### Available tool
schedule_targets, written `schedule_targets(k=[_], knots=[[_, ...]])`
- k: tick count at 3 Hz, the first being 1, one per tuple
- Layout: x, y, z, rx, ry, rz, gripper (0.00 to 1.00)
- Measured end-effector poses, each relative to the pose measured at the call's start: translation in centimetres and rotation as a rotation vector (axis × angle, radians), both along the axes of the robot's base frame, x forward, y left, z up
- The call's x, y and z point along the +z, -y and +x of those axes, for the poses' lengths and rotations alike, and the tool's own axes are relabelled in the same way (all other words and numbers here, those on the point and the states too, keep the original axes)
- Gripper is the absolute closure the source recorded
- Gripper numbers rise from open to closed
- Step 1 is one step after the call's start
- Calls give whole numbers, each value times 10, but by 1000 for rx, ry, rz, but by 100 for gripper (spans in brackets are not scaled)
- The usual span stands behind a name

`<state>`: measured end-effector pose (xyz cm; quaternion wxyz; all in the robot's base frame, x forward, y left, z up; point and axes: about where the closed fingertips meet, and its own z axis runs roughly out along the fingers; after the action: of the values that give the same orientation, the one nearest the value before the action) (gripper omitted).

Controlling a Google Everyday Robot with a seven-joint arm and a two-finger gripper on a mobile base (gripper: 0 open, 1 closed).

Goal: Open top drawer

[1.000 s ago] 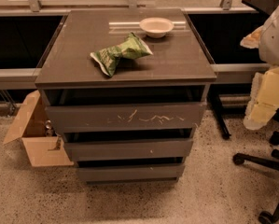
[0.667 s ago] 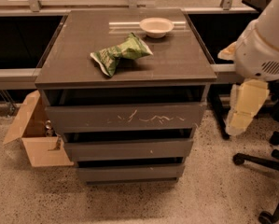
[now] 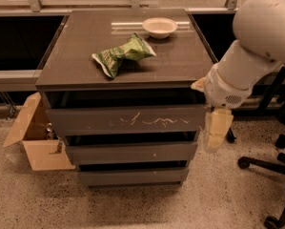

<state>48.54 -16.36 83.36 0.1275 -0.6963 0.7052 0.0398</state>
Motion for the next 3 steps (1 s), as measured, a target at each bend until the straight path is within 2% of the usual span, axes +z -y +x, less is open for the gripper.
schedule_targets(k=[1, 2, 3], knots=[[-49, -12, 13, 52, -67, 70, 0], [-97, -25, 32, 71, -133, 152, 0], [-97, -25, 32, 71, -133, 152, 0]])
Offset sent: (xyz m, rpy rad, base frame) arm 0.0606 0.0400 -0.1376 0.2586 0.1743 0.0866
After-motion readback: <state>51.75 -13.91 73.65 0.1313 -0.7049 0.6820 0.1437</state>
